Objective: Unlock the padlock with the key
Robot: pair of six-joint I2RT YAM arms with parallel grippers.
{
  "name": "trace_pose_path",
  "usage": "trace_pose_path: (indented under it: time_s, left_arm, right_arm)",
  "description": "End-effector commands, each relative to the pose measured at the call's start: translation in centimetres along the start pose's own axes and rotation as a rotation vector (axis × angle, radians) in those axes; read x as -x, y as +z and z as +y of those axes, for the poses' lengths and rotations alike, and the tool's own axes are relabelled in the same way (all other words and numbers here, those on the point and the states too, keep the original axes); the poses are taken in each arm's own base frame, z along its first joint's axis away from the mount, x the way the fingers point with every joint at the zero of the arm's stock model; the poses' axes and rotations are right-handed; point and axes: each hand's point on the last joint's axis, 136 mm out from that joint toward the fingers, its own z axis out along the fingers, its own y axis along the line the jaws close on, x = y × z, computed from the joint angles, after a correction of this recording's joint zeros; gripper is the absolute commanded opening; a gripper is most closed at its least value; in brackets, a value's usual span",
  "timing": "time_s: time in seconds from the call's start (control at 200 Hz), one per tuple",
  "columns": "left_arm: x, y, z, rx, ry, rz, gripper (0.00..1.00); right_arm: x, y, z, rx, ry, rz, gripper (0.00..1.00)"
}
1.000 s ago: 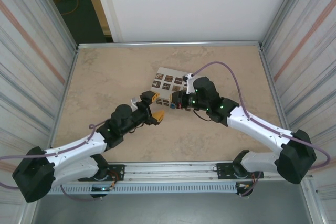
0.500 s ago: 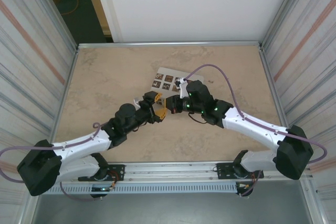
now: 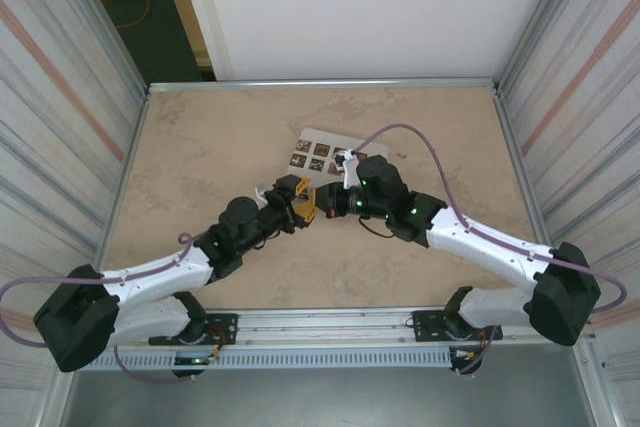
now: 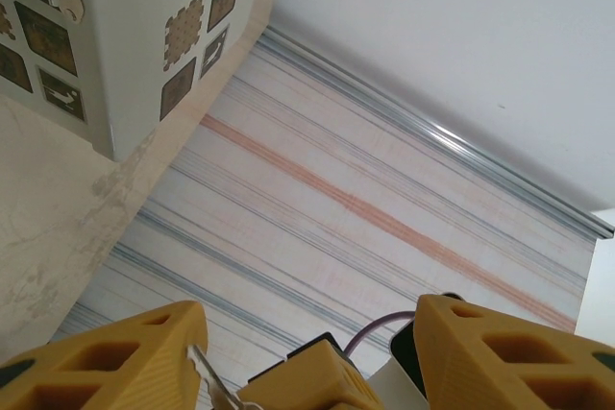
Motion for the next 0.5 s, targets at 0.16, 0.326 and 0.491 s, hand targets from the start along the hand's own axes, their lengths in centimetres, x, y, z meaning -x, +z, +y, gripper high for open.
trace_pose_path:
  time_s: [0.16,0.326,0.491]
  left_arm:
    - [-0.52,0.00,-1.09,-0.037,-0.008,0.001,0.46]
    - [-0.47,0.00,-1.02,-0.035,-0.008,-0.001,0.37]
    - [-0.34,0.00,-0.79,-0.029,-0.008,-0.005,0.29]
  right_arm:
    - [0.69,-1.00,0.95,0.024,0.010,-0.041,0.00]
    - [0.89,-1.27,0.99,0.022,0.008,-0.051,0.00]
    - [1.12,-1.58,1.05,0.021,0.007,-0.062,0.00]
